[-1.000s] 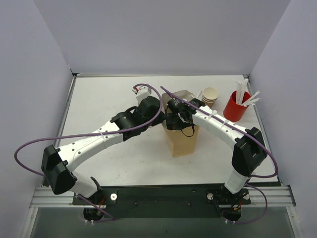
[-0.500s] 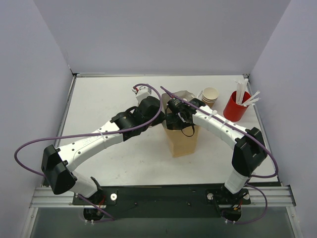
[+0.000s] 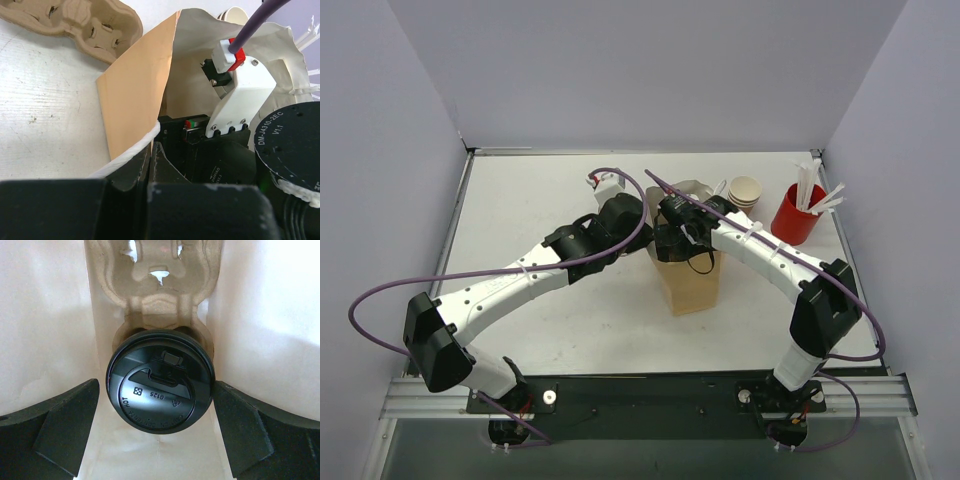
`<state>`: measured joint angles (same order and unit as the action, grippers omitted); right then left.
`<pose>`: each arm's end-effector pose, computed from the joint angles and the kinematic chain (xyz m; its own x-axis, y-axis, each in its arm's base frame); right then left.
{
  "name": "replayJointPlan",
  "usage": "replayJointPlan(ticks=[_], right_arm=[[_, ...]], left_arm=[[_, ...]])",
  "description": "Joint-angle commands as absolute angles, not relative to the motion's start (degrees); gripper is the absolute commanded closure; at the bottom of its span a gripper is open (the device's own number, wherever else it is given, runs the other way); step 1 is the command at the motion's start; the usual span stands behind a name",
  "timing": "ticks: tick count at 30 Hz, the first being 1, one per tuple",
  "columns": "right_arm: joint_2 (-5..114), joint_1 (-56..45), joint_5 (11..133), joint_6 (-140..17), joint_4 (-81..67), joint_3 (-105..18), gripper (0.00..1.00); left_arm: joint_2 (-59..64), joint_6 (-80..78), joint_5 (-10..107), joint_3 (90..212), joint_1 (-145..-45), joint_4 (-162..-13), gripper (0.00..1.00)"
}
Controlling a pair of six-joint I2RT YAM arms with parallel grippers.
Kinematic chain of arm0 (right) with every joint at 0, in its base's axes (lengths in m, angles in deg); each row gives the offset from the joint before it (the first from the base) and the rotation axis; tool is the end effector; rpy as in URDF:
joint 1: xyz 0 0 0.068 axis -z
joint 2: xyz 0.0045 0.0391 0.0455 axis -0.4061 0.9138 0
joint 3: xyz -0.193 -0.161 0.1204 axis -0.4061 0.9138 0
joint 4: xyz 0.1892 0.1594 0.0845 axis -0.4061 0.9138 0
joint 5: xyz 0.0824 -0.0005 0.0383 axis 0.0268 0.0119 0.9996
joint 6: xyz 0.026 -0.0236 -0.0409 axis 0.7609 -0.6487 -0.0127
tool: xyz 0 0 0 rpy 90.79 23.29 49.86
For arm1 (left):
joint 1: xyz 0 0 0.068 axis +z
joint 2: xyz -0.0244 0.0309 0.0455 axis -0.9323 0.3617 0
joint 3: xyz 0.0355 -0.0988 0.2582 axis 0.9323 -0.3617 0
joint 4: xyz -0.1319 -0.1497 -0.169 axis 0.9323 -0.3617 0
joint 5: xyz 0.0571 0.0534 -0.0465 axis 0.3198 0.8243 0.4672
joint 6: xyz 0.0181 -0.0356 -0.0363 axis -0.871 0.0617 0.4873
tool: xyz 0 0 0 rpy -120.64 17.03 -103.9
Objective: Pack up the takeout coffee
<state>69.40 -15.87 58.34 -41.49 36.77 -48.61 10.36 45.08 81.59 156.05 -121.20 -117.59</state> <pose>0.2756 0.2250 0.2829 -0.8572 -0.1325 -0.4976 -0.2350 0.9605 0.1490 0.2111 -0.2495 0.3563 -0.6085 -0.4668 -0.6417 -0.0207 0.8177 -0.5752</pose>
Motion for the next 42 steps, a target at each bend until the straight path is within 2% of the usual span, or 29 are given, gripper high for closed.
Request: replayJointPlan(ticks=[1, 26, 42], right_arm=[[66.33, -15.77, 56.05, -41.95, 39.26, -50.58, 0.09], [66.95, -19.02, 54.38, -43.27, 38.99, -51.46, 0.09], [66.69, -16.82, 56.13, -43.62, 38.38, -51.46, 0.09]], left_arm=[[9.78, 44.30, 81.51, 159.26, -120.83, -117.04, 1.00], [10.92, 42.80, 81.08, 161.72, -120.48, -118.53, 1.00], [10.74, 42.01, 80.20, 161.55, -120.48, -119.50, 1.00]])
